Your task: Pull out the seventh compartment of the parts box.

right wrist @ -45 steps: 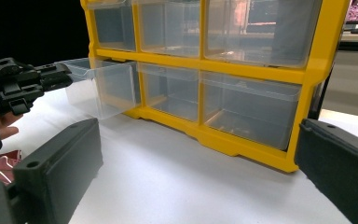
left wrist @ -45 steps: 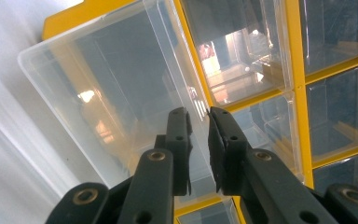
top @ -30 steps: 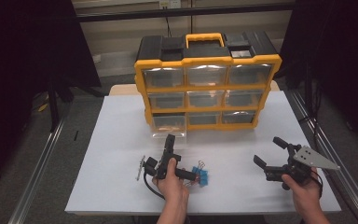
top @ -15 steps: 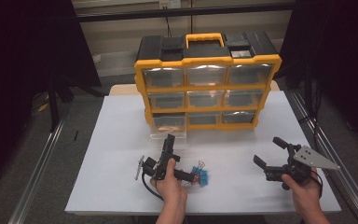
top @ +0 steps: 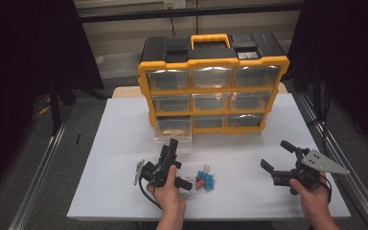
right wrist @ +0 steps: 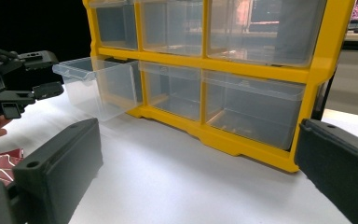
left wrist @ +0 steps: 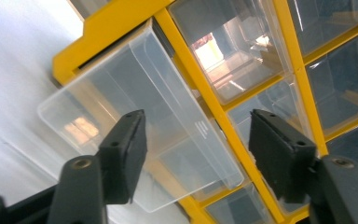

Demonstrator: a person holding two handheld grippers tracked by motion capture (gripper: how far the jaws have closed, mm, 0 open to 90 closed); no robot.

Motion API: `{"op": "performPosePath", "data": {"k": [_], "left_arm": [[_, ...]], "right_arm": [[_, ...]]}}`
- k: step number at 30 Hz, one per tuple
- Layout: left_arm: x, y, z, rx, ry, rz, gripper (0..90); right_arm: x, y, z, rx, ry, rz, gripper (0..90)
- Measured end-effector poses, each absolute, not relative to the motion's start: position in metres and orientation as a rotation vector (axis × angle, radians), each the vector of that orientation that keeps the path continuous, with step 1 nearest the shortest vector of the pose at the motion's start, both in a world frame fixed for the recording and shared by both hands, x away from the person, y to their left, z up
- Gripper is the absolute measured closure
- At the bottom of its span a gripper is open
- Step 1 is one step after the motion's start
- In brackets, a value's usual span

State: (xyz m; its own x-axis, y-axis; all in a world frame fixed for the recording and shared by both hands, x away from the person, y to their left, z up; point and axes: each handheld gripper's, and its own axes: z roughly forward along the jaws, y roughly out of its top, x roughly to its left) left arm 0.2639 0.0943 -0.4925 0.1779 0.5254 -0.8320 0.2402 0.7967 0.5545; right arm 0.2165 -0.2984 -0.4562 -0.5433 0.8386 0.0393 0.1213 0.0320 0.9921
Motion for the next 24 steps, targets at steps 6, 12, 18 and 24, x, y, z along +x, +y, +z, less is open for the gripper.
{"op": "performPosePath", "data": {"k": [6, 12, 18, 24], "left_arm": [[0.264, 0.098, -0.490, 0.753, 1.381, 0.280, 24.9], [0.262, 0.104, -0.485, 0.845, 1.346, 0.370, 16.6], [0.262, 0.104, -0.478, 0.886, 1.293, 0.437, 12.7], [0.263, 0.105, -0.472, 0.941, 1.264, 0.509, 9.0]], "right_arm": [[0.216, -0.298, -0.456, 0.978, 1.726, 1.562, 0.3], [0.216, -0.298, -0.456, 0.980, 1.727, 1.559, 0.3], [0.216, -0.298, -0.456, 0.979, 1.728, 1.562, 0.3], [0.216, -0.298, -0.456, 0.979, 1.728, 1.565, 0.3]]}}
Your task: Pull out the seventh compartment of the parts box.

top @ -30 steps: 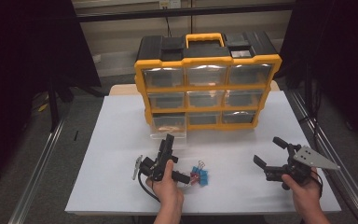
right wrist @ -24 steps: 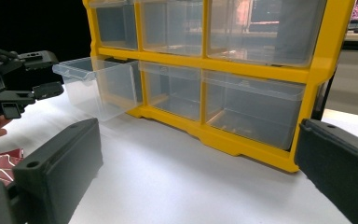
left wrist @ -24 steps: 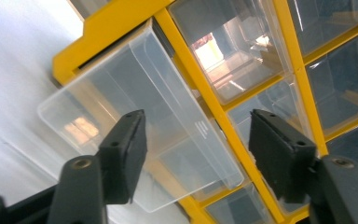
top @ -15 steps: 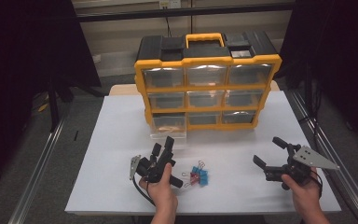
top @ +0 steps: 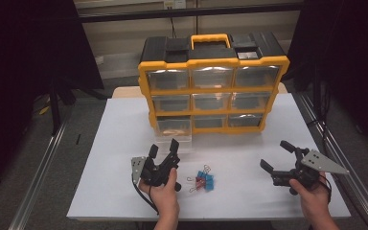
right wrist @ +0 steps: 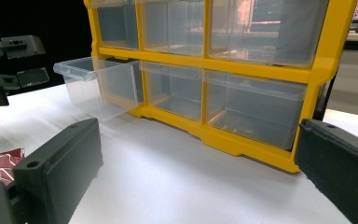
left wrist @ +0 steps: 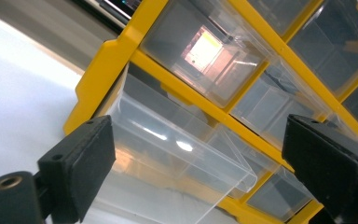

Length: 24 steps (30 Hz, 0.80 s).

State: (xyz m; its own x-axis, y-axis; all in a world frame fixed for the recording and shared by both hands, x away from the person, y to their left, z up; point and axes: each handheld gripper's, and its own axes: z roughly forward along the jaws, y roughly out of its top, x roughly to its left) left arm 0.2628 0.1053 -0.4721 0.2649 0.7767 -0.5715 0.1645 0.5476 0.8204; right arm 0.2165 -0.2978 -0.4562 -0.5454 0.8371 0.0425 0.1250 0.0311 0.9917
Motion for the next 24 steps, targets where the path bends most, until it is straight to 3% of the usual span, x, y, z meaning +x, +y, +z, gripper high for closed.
{"op": "performPosePath", "data": {"k": [12, 24], "left_arm": [[0.2683, 0.1095, -0.4682, 1.082, 1.161, 0.506, 2.9], [0.2709, 0.1118, -0.4629, 1.202, 1.087, 0.507, 2.8]], "right_arm": [[0.2164, -0.2979, -0.4561, 0.979, 1.731, 1.561, 0.3], [0.2165, -0.2979, -0.4560, 0.980, 1.727, 1.563, 0.3]]}}
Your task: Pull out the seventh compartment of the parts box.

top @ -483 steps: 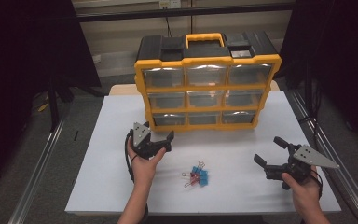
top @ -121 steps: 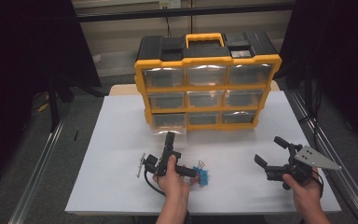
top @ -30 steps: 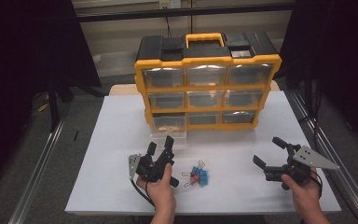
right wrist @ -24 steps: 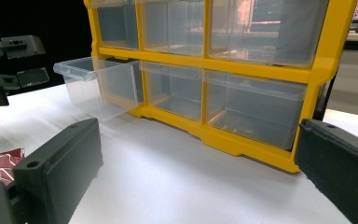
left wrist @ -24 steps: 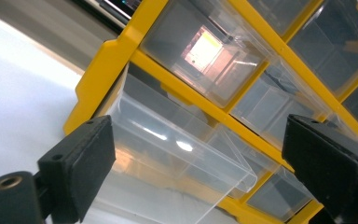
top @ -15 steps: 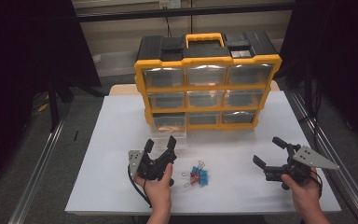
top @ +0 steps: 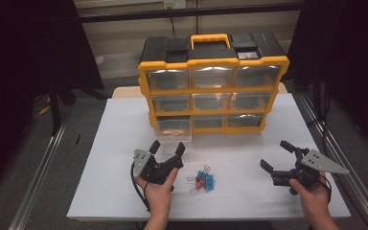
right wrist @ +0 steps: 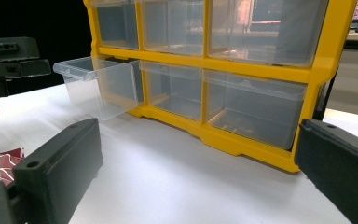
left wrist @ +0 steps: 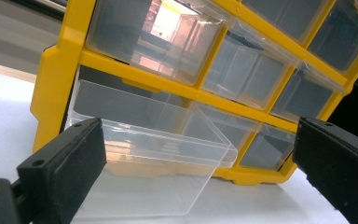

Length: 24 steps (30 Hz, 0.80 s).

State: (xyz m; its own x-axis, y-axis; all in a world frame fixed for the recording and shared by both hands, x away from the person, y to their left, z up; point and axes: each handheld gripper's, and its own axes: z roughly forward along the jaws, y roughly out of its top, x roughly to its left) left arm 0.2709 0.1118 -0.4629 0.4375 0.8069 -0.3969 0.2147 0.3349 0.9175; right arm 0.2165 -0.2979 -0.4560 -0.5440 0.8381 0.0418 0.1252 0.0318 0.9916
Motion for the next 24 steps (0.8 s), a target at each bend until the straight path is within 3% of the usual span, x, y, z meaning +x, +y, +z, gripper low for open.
{"op": "performPosePath", "data": {"k": [24], "left_arm": [[0.2711, 0.1199, -0.4552, 1.368, 0.982, 0.424, 3.3]], "right_arm": [[0.2169, -0.2977, -0.4557, 0.973, 1.737, 1.570, 0.3]]}}
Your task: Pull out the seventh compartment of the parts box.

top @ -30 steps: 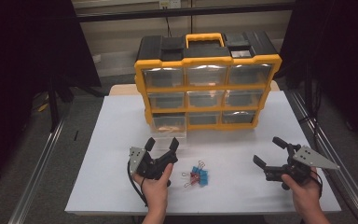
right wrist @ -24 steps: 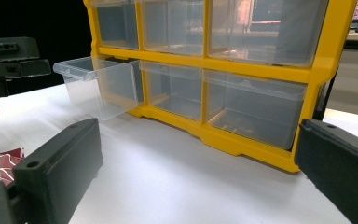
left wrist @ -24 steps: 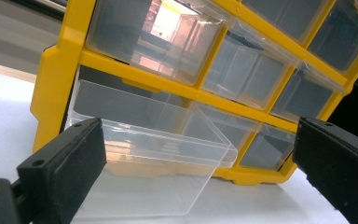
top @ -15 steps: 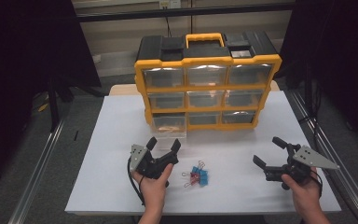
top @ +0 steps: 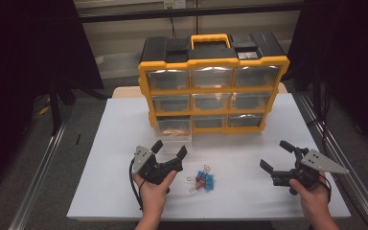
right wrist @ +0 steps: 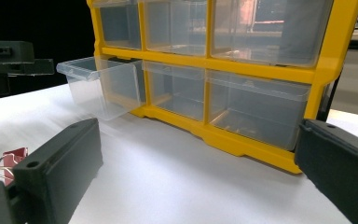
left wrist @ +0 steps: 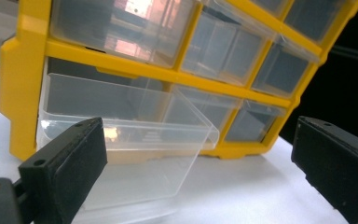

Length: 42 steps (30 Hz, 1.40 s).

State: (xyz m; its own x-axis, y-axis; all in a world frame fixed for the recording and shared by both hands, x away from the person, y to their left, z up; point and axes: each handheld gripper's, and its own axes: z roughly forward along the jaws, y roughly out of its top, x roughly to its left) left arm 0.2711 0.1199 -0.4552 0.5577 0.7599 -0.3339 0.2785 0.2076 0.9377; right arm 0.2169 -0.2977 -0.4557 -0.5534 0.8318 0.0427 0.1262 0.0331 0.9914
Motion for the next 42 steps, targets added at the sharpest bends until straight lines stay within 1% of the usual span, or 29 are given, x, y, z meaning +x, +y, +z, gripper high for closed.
{"op": "performPosePath", "data": {"k": [6, 13, 23, 25, 27, 29, 30, 31, 33, 35, 36, 39, 42], "left_arm": [[0.270, 0.125, -0.455, 1.411, 0.968, 0.409, 3.4], [0.266, 0.123, -0.455, 1.460, 0.944, 0.341, 4.0], [0.263, 0.118, -0.456, 1.579, 0.854, 0.261, 4.9], [0.263, 0.116, -0.457, 1.579, 0.836, 0.234, 4.9], [0.263, 0.116, -0.457, 1.616, 0.828, 0.236, 5.0], [0.261, 0.110, -0.457, 1.603, 0.841, 0.248, 5.2], [0.262, 0.112, -0.457, 1.637, 0.813, 0.227, 5.3], [0.262, 0.110, -0.458, 1.629, 0.799, 0.202, 5.7], [0.262, 0.110, -0.459, 1.668, 0.785, 0.216, 6.2], [0.261, 0.107, -0.460, 1.643, 0.790, 0.183, 7.0], [0.262, 0.109, -0.460, 1.674, 0.773, 0.189, 7.5], [0.261, 0.108, -0.460, 1.686, 0.791, 0.193, 7.6], [0.261, 0.106, -0.461, 1.683, 0.774, 0.171, 8.6]], "right_arm": [[0.217, -0.297, -0.455, 0.980, 1.730, 1.572, 0.3], [0.217, -0.298, -0.455, 0.969, 1.739, 1.569, 0.3], [0.217, -0.298, -0.455, 0.965, 1.742, 1.570, 0.3], [0.217, -0.298, -0.455, 0.962, 1.746, 1.570, 0.3], [0.217, -0.298, -0.455, 0.961, 1.746, 1.569, 0.3], [0.217, -0.298, -0.455, 0.961, 1.748, 1.567, 0.3], [0.217, -0.298, -0.455, 0.962, 1.750, 1.568, 0.3], [0.218, -0.298, -0.455, 0.962, 1.747, 1.569, 0.3], [0.218, -0.298, -0.455, 0.961, 1.746, 1.569, 0.3], [0.218, -0.298, -0.455, 0.961, 1.747, 1.569, 0.3], [0.218, -0.298, -0.455, 0.961, 1.747, 1.569, 0.3], [0.218, -0.298, -0.455, 0.962, 1.746, 1.572, 0.3], [0.218, -0.298, -0.455, 0.964, 1.747, 1.567, 0.1]]}}
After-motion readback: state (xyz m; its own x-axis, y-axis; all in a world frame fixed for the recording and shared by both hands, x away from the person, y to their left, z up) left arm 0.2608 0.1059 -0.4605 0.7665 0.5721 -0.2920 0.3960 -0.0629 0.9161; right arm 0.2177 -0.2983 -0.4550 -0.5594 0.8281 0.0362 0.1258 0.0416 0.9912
